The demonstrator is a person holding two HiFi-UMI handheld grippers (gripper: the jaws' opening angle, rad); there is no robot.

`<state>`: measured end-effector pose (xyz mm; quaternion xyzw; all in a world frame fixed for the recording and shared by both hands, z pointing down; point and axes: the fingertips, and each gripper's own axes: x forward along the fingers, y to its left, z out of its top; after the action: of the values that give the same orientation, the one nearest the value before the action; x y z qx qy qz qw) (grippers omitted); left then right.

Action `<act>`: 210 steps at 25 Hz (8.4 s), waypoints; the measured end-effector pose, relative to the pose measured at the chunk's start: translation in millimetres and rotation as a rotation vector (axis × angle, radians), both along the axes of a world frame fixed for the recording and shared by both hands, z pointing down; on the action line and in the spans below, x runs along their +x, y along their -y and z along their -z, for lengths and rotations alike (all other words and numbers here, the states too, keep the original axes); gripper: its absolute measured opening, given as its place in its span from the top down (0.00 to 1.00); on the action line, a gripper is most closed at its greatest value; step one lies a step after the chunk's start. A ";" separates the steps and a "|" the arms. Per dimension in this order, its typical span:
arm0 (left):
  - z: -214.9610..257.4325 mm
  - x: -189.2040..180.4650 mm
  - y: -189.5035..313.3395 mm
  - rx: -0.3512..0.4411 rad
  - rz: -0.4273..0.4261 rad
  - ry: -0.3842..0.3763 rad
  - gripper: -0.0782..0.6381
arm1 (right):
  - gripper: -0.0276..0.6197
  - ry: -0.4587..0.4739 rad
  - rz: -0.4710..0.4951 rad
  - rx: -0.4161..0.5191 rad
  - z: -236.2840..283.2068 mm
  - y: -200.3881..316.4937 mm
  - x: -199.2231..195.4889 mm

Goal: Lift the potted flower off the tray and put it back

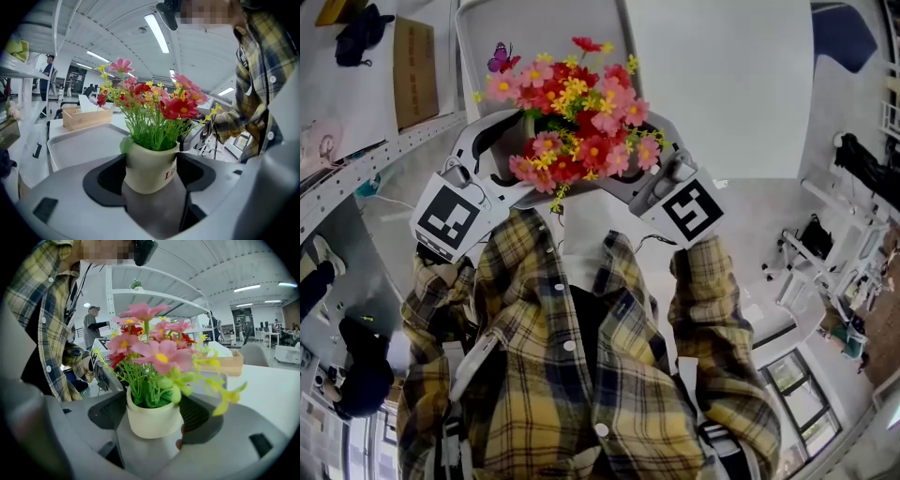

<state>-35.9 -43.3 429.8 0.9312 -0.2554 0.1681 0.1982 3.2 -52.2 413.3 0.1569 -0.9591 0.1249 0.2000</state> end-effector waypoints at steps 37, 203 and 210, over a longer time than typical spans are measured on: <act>-4.3 6.0 13.0 0.207 0.042 -0.121 0.43 | 0.42 0.004 -0.037 0.185 -1.0 9.5 5.7; 7.5 0.9 6.7 0.097 0.110 -0.036 0.43 | 0.43 0.019 -0.194 0.106 0.4 3.3 3.2; 13.4 0.2 5.9 0.099 0.116 -0.050 0.43 | 0.43 0.044 -0.241 0.072 2.3 3.5 8.6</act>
<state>-35.7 -49.3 416.4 0.9274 -0.3119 0.1203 0.1676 11.9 -55.7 411.0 0.2755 -0.9412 0.1169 0.1568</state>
